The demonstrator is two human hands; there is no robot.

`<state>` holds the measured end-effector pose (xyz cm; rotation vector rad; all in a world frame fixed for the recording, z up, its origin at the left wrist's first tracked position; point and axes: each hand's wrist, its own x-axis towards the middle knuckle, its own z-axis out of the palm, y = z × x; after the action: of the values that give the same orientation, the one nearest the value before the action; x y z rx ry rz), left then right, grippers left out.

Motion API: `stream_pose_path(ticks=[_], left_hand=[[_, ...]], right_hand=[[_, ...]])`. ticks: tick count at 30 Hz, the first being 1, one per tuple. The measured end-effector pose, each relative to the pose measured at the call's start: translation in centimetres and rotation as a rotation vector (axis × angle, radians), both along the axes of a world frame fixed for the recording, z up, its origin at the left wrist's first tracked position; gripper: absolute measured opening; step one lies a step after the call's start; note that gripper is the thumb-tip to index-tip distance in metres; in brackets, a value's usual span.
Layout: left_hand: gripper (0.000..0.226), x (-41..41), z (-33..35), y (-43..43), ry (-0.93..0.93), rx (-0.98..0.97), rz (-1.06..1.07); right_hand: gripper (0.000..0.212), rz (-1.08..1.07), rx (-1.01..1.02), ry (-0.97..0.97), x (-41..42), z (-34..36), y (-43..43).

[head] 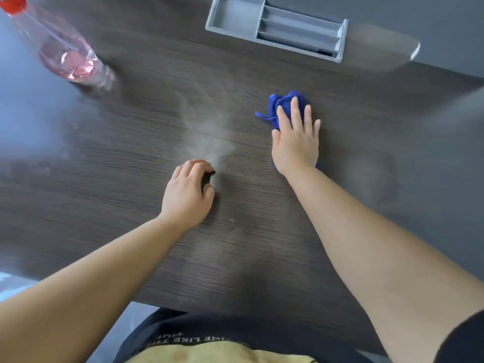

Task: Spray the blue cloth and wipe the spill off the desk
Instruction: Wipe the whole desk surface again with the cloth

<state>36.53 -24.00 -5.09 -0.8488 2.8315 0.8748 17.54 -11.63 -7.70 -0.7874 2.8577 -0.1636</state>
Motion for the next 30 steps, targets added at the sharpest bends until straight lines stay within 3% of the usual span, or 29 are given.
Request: stream_pose_path(ticks=[2,5,8,11,14,19,23,30], left_hand=[[0.033,0.1,0.0,-0.1,0.058,0.062,0.06],[0.03,0.6,0.3,-0.3,0.163,0.197,0.216],[0.026,1.4,1.0,-1.2,0.182,0.229,0.345],[0.025,1.5,1.5,-3.5,0.161,0.236,0.432],[0.04,0.3,2.1,-7.5,0.195,0.301,0.594],[0.083,-3.4,4.0,-16.0,0.306,0.69,1.095],[0.101,-5.3,5.3,-19.8,0.372,0.652,1.164],[0.099,-5.5,4.5,-24.4,0.395,0.51,1.067]], right_hand=[[0.052,0.125,-0.018,-0.022,4.0,-0.1,-1.4],[0.049,0.499,-0.066,-0.045,9.4,0.0,0.1],[0.047,0.715,-0.057,-0.037,8.8,-0.1,3.6],[0.044,0.536,-0.098,-0.052,5.8,-0.1,5.4],[0.042,0.317,-0.142,-0.126,5.8,0.1,4.7],[0.039,0.18,-0.158,-0.132,8.8,0.5,3.3],[0.04,0.117,-0.141,-0.188,11.0,1.4,2.5],[0.04,-0.067,-0.14,-0.177,12.9,1.4,0.7]])
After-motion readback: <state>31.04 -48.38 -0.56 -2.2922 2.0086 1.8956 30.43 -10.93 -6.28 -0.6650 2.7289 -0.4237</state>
